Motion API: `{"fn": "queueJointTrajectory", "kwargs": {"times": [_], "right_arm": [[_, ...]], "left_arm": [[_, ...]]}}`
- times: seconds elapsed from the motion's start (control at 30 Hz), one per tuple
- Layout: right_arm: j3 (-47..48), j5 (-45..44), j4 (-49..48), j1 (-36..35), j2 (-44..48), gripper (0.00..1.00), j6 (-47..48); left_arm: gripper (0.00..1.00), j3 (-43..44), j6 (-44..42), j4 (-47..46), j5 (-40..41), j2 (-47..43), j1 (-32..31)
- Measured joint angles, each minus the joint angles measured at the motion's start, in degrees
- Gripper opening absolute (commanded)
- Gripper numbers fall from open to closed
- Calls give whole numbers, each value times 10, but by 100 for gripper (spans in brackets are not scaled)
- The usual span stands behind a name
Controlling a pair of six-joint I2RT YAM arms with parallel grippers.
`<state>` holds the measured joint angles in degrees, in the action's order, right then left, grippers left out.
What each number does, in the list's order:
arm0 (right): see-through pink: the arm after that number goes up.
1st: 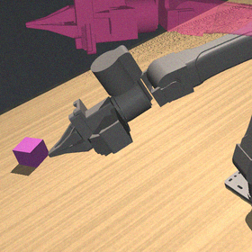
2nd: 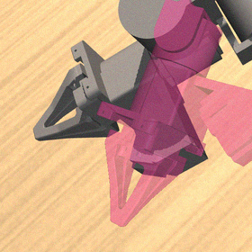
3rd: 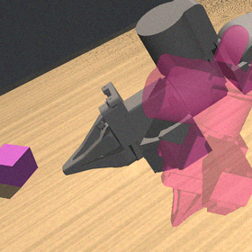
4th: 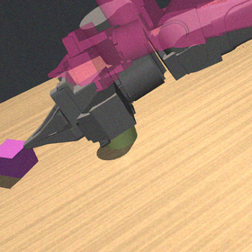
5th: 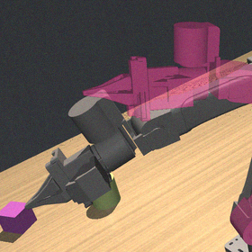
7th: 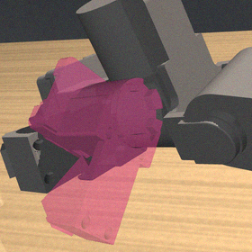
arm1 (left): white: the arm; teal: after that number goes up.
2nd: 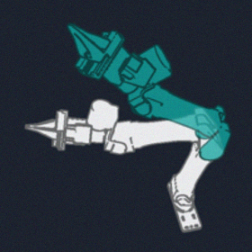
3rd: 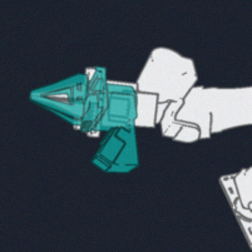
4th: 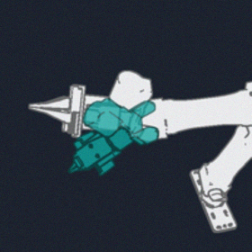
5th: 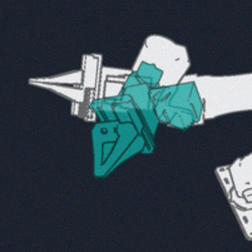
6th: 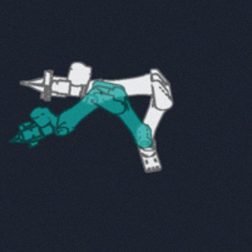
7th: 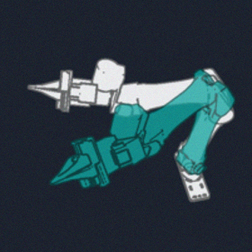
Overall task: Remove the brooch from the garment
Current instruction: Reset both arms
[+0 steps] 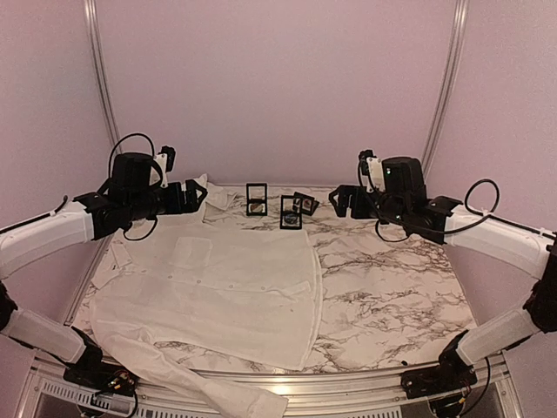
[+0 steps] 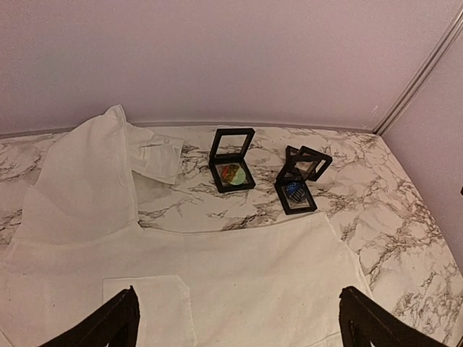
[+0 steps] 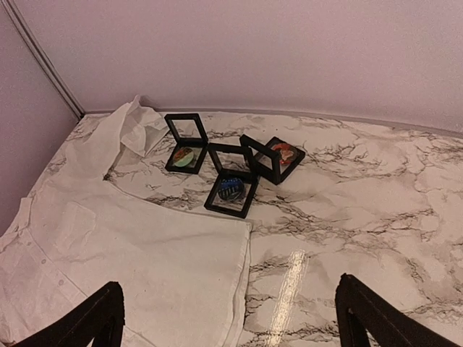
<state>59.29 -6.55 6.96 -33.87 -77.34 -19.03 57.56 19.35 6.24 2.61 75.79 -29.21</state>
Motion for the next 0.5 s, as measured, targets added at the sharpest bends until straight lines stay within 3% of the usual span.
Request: {"fn": "queueJointTrajectory", "kwargs": {"times": [0.5], "right_arm": [[-31, -7, -42, 0, 23, 98, 0]], "left_arm": [[99, 38, -44, 28, -11, -31, 0]]}}
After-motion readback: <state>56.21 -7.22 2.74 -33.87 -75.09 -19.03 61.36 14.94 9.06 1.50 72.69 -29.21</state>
